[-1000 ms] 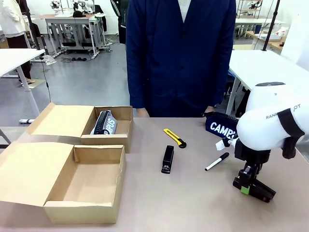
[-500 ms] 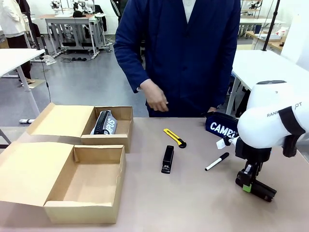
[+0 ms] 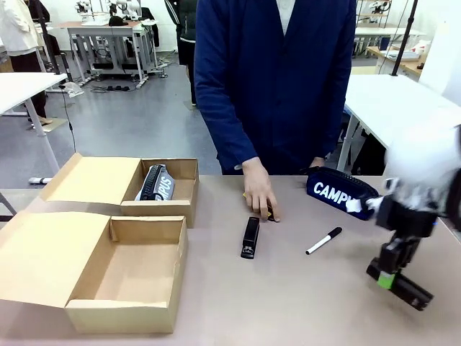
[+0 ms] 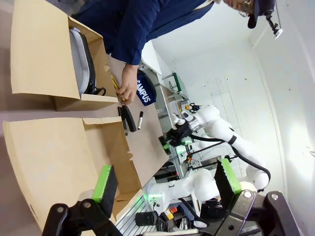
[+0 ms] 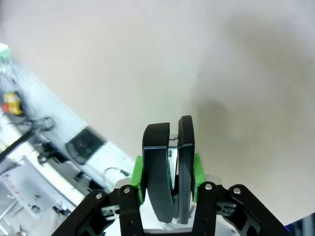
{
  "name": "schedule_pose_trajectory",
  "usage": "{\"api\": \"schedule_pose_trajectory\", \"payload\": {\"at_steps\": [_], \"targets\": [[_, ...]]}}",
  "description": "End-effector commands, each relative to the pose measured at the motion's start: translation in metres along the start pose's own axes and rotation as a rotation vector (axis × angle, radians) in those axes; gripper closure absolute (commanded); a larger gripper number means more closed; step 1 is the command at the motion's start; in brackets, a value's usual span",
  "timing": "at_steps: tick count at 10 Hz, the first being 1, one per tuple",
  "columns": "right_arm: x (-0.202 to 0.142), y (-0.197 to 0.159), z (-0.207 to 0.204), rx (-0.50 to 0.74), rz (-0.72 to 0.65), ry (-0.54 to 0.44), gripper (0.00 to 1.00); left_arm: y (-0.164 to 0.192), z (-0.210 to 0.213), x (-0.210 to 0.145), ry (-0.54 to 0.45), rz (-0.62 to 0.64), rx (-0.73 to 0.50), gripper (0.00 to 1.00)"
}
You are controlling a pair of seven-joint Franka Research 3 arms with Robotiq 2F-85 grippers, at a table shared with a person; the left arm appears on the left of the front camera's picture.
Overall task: Place items inside the box.
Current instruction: Pick up a Pencil pouch or Stapler and place it inside the Mailer Box closest to the robot.
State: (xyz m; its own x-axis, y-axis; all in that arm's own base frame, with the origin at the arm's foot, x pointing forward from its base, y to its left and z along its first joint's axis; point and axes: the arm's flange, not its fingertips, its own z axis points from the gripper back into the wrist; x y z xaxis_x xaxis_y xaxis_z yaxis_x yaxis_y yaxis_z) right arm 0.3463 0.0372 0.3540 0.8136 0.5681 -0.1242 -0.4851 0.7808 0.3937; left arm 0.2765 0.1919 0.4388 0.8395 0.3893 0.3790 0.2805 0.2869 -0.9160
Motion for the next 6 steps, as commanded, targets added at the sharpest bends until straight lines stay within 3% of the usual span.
{"api": "schedule_pose_trajectory", "payload": {"at_steps": [1, 2, 4, 6], "targets": [[-0.082, 0.021, 0.034, 0.156, -0.069, -0.124, 1.0, -0.002, -0.001, 0.0, -0.012, -0.023, -0.021, 0.0], [-0.094, 0.038, 0.048, 0.271, -0.16, -0.165, 1.0, -0.002, -0.001, 0.0, -0.012, -0.023, -0.021, 0.0], [-0.095, 0.076, 0.065, 0.446, -0.358, -0.376, 1.0, -0.002, -0.001, 0.0, -0.012, -0.023, -0.021, 0.0], [-0.072, 0.114, 0.055, 0.624, -0.475, -0.436, 1.0, -0.002, -0.001, 0.0, -0.012, -0.023, -0.021, 0.0]]}}
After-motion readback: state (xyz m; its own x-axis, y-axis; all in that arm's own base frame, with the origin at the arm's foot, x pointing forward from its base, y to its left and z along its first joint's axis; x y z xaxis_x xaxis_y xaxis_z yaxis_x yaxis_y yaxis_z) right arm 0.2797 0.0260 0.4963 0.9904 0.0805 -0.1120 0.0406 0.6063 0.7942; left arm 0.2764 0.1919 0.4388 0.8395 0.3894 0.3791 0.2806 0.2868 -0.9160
